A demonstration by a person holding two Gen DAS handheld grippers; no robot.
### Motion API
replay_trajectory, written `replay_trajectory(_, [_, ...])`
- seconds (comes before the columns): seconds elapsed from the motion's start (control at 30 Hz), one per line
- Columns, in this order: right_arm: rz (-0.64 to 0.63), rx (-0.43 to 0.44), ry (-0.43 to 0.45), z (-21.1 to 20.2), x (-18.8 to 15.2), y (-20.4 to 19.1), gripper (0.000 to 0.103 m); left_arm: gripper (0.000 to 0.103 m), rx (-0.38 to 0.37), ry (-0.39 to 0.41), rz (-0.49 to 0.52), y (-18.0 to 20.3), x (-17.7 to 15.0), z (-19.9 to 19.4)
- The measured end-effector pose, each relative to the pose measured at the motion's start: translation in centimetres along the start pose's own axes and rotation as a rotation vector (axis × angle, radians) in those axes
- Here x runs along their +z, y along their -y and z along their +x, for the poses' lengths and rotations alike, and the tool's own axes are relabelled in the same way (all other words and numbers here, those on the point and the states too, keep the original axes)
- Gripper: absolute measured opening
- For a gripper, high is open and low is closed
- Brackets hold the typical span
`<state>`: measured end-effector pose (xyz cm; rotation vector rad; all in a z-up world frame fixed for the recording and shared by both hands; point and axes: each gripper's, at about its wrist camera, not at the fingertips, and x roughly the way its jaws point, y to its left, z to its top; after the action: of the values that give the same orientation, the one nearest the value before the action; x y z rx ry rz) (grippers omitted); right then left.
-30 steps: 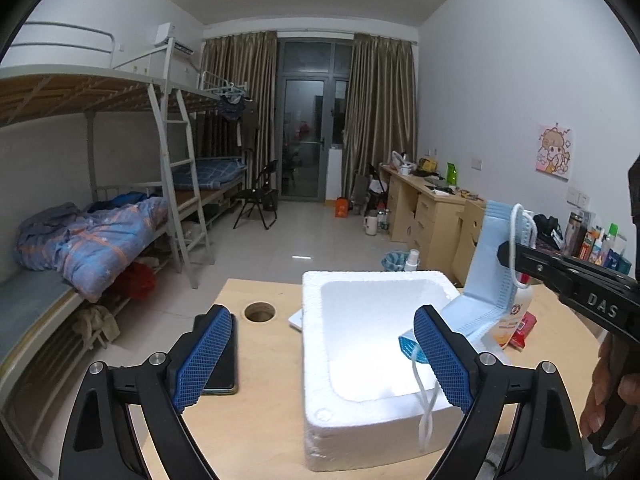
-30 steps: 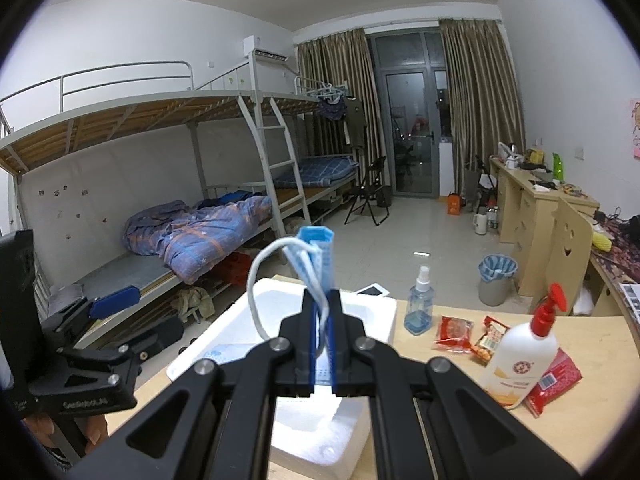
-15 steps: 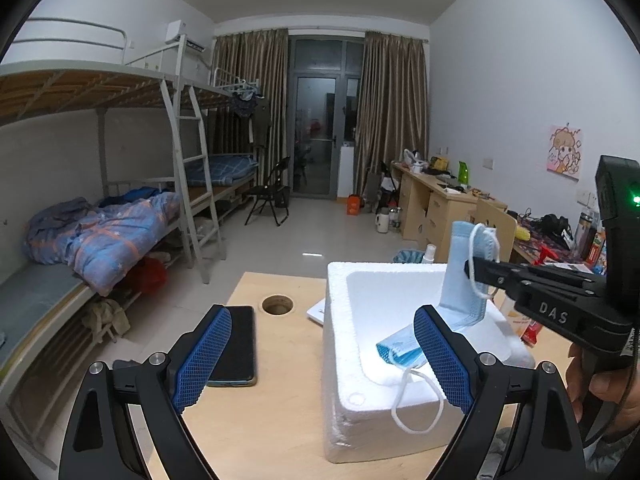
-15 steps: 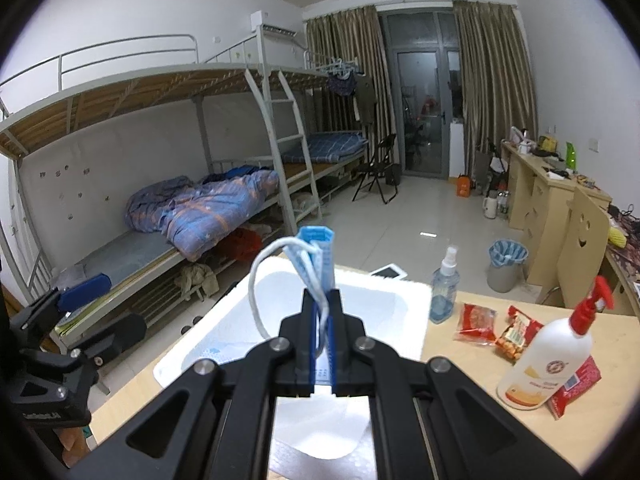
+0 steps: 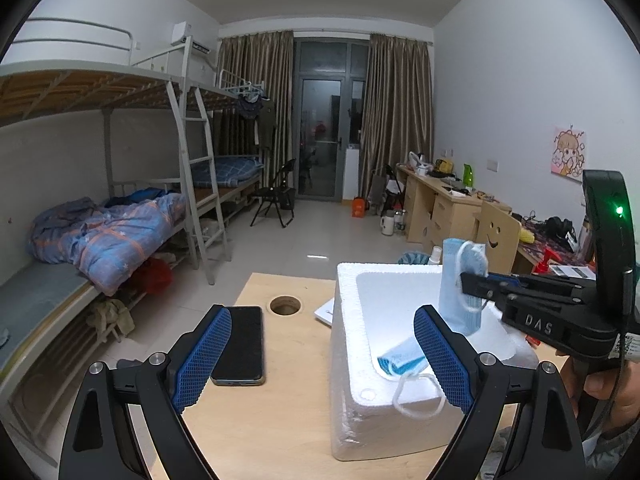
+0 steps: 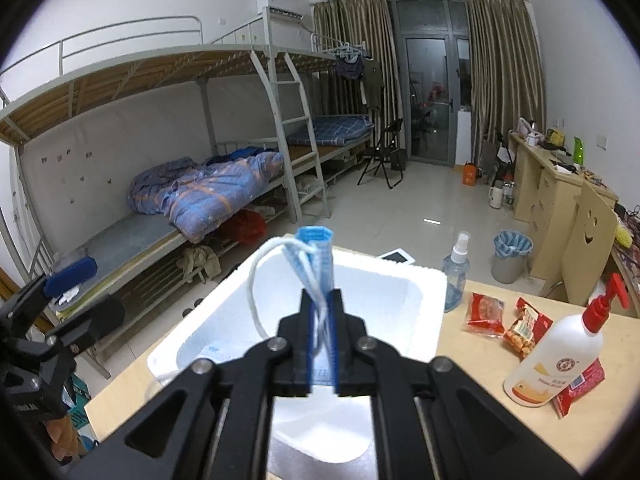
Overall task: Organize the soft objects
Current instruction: 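Lower the blue mask into the styrofoam box and open the right tool, then withdraw both tools from the box back toward the remaining table items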
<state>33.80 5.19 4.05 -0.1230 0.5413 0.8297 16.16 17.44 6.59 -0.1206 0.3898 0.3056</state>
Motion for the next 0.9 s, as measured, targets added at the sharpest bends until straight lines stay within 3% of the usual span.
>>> replay_trajectory(0.03, [-0.006,-0.007,-0.006,0.0,-0.1,-0.1,0.030,0.093,0.000,0.001,-0.001,0.0,0.0,-0.1])
replay_trajectory(0.1, [-0.009,-0.019,0.004,-0.2,-0.1,-0.2,0.059,0.093,0.001,0.003,-0.003,-0.2,0.0,-0.2])
replay_trajectory(0.27, [-0.029,-0.050,0.028,-1.1,-0.2,-0.3,0.083,0.093,0.005,0.005,-0.012,-0.1,0.0,-0.4])
replay_trajectory(0.73, [-0.033,-0.052,0.035,-2.6,-0.5,-0.3,0.103,0.093,-0.002,0.006,0.000,0.4,0.0,-1.1])
replay_trajectory(0.9, [-0.036,-0.071,0.065,-4.1,-0.9,-0.3,0.103,0.099,-0.006,0.016,0.004,1.5,0.1,-2.0])
